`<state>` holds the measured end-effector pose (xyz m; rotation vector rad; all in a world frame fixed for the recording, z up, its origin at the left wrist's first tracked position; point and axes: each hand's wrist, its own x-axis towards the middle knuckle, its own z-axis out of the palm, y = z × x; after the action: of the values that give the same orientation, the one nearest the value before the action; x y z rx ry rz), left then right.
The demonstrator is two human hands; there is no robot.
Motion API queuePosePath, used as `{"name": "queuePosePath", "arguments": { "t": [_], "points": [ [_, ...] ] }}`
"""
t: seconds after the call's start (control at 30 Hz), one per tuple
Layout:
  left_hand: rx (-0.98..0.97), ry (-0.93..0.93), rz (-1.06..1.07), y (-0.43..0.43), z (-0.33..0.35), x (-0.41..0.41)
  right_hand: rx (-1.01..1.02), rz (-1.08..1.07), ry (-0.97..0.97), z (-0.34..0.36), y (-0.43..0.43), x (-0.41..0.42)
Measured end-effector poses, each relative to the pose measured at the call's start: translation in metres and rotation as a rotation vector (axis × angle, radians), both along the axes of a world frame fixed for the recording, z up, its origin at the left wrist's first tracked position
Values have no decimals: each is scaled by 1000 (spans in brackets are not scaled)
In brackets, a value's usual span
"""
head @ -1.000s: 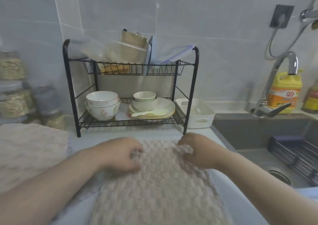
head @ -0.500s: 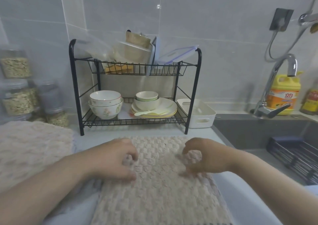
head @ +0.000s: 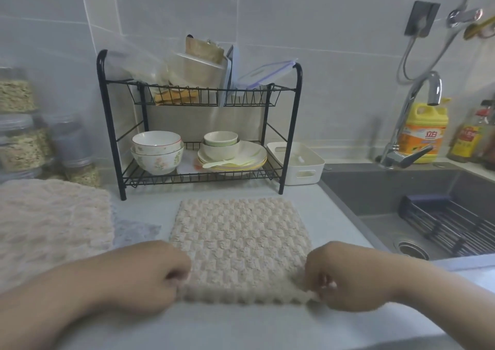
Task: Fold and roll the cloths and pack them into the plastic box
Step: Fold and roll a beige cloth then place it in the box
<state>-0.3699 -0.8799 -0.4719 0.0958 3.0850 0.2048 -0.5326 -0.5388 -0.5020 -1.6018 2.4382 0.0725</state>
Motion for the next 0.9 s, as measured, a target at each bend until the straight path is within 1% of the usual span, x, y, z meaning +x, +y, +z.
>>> {"name": "queuePosePath", "arguments": {
  "t": [0.03,0.07,0.1,0.2,0.23,0.3,0.43,0.47,0.57,0.6,0.63,0.67,0.7,0.77,0.8,0.83,0.9],
  "points": [
    [55,61,-78,-12,-6,4,-114,-30,40,11,-16,9],
    [115,-29,-14,-4,-10,10,-103,-124,-79,23,-36,14],
    [148,-29,67,-11,-5,12,-174,-144,-102,24,-37,15],
    [209,-102,55,-6,-14,24,-188,-193,-172,19,-29,25],
    [241,-83,72,-8,-14,29,-203,-207,-179,15,-21,30],
    [356,-72,115,-15,-16,36,-273,-239,-206,14,-17,36],
    [485,-147,138,-18,-10,51,-363,-284,-296,14,-4,47],
    [544,-140,147,-20,-5,53,-390,-310,-335,18,-3,48],
    [732,-6,153,-24,15,53,-547,-372,-450,36,-5,42],
    [806,47,183,-25,22,50,-608,-400,-467,44,-8,39],
    [825,107,209,-27,28,43,-669,-417,-464,49,-13,34],
    [792,155,240,-29,31,32,-702,-444,-436,52,-20,29],
    [677,194,278,-32,32,19,-688,-475,-375,53,-29,21],
    [444,214,335,-34,29,-10,-552,-516,-197,50,-51,3],
    [376,209,353,-35,24,-23,-500,-531,-137,45,-63,-7],
    [353,201,363,-38,18,-37,-461,-547,-108,39,-75,-17],
    [365,183,361,-39,5,-60,-410,-578,-78,24,-93,-35]
  ]
}}
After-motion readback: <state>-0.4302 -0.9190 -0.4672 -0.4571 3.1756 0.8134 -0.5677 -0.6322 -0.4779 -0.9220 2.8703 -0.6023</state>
